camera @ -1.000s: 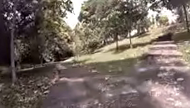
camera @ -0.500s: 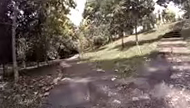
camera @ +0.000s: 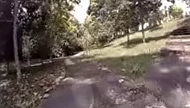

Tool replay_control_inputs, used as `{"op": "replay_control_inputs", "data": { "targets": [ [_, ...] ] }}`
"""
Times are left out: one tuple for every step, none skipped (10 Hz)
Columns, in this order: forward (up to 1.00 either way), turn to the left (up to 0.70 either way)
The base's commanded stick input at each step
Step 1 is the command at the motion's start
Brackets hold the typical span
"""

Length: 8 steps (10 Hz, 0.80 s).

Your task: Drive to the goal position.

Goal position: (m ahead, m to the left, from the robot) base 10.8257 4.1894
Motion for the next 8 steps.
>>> {"op": "replay_control_inputs", "data": {
  "targets": [
    [0.45,0.0],
    [0.45,0.0],
    [0.45,0.0],
    [0.45,0.0],
    [0.45,0.0],
    [0.45,0.0],
    [0.45,0.0],
    [0.45,0.01]
  ]
}}
